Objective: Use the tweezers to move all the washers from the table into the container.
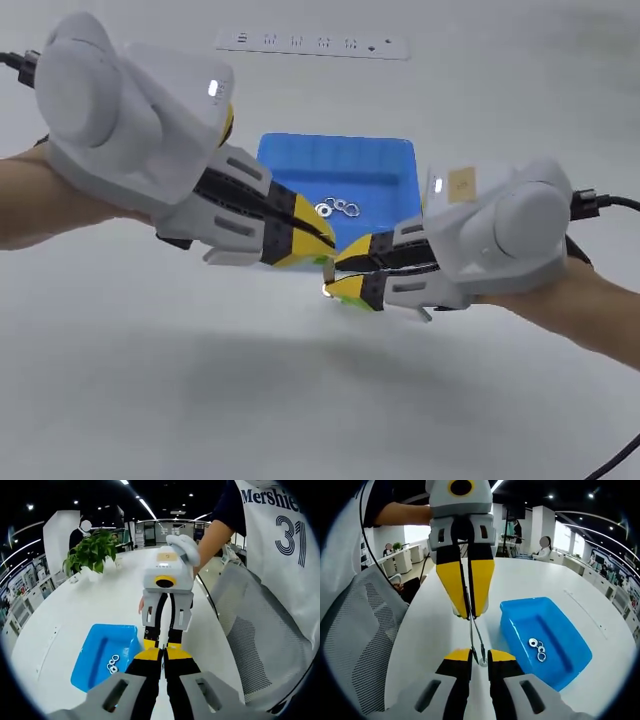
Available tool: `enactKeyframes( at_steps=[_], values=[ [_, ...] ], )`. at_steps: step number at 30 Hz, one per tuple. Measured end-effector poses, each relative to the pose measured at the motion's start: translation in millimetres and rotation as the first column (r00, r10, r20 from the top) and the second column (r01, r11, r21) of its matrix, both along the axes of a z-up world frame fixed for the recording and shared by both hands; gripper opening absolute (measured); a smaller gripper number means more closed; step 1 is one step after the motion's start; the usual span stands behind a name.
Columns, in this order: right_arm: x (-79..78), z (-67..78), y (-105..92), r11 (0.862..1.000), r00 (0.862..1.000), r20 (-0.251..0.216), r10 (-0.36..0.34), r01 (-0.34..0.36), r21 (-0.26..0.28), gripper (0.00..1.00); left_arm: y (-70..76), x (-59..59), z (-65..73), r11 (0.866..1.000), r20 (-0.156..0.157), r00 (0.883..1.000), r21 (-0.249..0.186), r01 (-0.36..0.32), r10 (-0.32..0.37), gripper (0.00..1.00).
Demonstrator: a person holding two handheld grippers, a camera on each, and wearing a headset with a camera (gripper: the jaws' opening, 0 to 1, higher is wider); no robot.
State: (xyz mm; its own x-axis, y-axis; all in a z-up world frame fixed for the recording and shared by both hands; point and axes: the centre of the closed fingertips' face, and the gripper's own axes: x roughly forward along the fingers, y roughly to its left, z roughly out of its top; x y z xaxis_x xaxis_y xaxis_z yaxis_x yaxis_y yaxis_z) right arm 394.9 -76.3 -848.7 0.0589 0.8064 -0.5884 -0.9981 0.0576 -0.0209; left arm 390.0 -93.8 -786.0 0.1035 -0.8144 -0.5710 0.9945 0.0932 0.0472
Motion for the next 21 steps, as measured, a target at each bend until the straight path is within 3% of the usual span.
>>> enactKeyframes(
  at_steps=[21],
  values=[
    [-5.2,-5.3,0.8,1.0,1.0,0.002,0.02,-0.02,-0.011,0.11,-2.8,-3.1,-1.5,1.0,-0.021,1.0,0.008,0.004,-0.004,0.06]
  ],
)
